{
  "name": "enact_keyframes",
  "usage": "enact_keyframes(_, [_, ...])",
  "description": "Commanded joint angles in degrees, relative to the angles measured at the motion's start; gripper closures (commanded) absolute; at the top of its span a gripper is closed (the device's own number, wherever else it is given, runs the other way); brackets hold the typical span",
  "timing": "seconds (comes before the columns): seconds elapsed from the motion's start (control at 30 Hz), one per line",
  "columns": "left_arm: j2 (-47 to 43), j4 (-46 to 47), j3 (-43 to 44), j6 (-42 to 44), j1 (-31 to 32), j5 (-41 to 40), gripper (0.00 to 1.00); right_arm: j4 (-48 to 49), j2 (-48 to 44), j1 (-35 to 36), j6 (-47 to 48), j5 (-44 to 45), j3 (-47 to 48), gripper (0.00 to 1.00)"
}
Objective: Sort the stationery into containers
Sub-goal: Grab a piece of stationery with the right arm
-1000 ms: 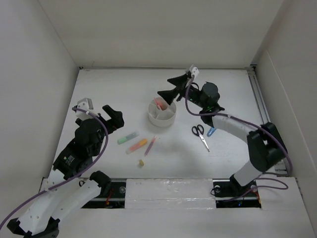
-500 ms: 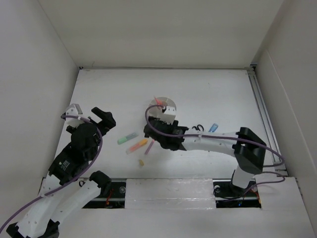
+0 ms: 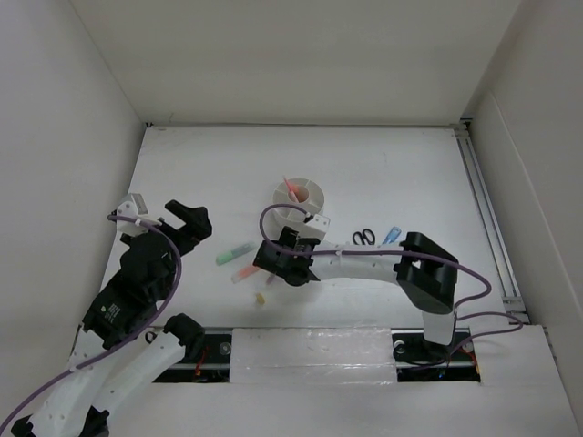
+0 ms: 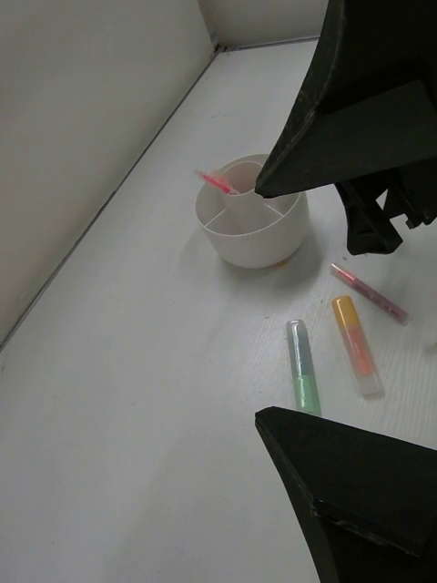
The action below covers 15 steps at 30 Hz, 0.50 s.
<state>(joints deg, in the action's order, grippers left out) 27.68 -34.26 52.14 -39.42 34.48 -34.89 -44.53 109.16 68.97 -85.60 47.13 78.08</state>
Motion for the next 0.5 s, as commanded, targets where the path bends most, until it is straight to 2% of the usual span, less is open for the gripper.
enact_keyframes(0.0, [-0.26, 2.44, 0.86, 0.92, -0.11, 0.53, 0.01, 4.10, -0.55, -1.20, 0.42, 0.07, 1.09, 0.18])
enact_keyframes(0.3, [-1.93, 2.97, 0.33, 2.06, -0.11, 2.28, 0.01, 7.44, 3.86, -2.43, 3.59, -2.92, 4.70, 0.23])
enact_keyframes(0.47, [-1.93, 2.97, 0.33, 2.07, -0.11, 2.29, 0.01, 6.83, 7.46, -3.05, 4.83, -4.33, 8.31, 0.30])
